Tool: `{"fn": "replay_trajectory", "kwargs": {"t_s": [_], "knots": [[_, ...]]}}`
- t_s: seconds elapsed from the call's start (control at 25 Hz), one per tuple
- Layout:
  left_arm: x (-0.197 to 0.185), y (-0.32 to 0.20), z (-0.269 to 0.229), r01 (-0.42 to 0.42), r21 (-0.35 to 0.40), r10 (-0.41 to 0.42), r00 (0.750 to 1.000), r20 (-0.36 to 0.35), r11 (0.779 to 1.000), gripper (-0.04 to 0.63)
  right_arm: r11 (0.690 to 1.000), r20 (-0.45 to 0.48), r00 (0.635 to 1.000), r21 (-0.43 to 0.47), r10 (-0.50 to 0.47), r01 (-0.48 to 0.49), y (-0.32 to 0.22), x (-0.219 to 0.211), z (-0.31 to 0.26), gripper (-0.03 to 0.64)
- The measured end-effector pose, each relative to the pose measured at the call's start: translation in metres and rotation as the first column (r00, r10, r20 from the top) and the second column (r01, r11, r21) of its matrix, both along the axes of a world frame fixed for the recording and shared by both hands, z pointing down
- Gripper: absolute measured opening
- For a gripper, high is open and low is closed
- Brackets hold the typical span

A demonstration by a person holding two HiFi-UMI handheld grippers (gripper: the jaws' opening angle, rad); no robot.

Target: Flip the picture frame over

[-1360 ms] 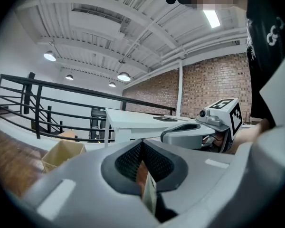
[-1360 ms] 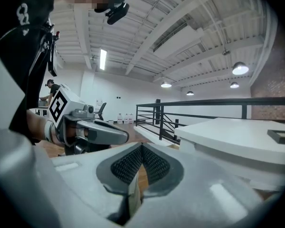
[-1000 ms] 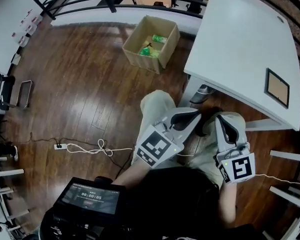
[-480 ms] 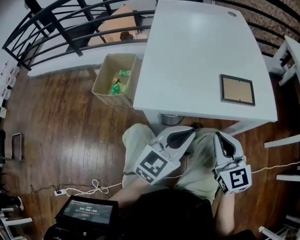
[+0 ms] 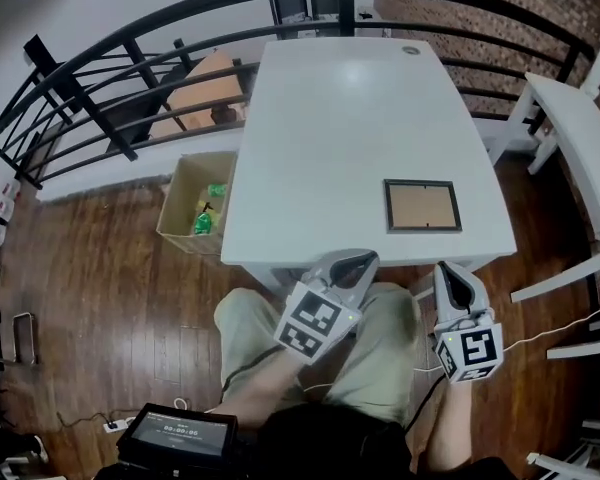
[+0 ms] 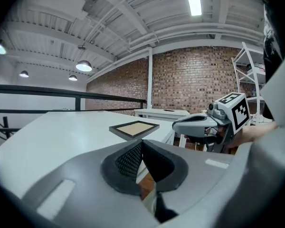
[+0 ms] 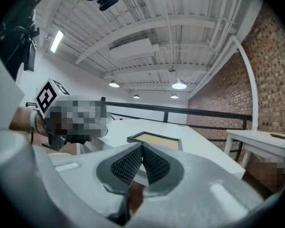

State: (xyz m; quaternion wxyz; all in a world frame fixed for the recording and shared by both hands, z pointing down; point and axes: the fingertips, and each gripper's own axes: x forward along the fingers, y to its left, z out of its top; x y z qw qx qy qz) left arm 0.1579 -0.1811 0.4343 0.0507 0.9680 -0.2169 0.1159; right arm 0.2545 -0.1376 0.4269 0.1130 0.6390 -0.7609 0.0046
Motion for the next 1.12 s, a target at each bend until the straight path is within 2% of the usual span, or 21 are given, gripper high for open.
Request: {"fn": "replay_trajectory", "kwargs": {"t_s": [0.2, 0.28, 0.36, 0.52, 0.72, 0.84, 1.12], "knots": [[0.017, -0.009, -0.015, 0.039, -0.016, -0.039, 0.999, 0.000, 0.999, 0.017, 0.998, -0.008, 0.998, -0.011, 0.058, -0.058, -0.010, 0.047, -0.008, -0.007], [0.021, -0.013, -0.021, 0.055, -0.023, -0.055, 0.998, -0.005, 0.998, 0.020, 0.998, -0.001, 0.998, -0.022, 0.058, -0.058, -0.013, 0.057, -0.006, 0.051], [0.027, -0.015, -0.023, 0.056, -0.028, -0.055, 0.998, 0.013, 0.998, 0.049, 0.998, 0.002, 0.998, -0.035, 0.055, -0.055, -0.017, 0.064, -0.001, 0.062], [0.037, -0.020, -0.016, 0.051, -0.042, -0.045, 0.991, 0.126, 0.998, 0.176, 0.997, 0.012, 0.999, -0.064, 0.032, -0.032, -0.027, 0.069, 0.005, 0.094], [0.042, -0.016, -0.004, 0.061, -0.088, -0.042, 0.979, 0.198, 0.994, 0.197, 0.993, 0.040, 0.999, -0.118, 0.001, 0.004, -0.032, 0.072, 0.016, 0.153], [0.046, -0.017, 0.001, 0.062, -0.072, -0.042, 0.967, 0.252, 0.996, 0.220, 0.989, 0.017, 1.000, -0.149, -0.011, 0.014, -0.036, 0.075, 0.019, 0.172], [0.050, -0.019, 0.016, 0.031, -0.043, -0.011, 0.914, 0.406, 0.999, 0.213, 0.967, -0.063, 0.997, -0.252, -0.043, 0.026, -0.042, 0.075, 0.025, 0.172]]}}
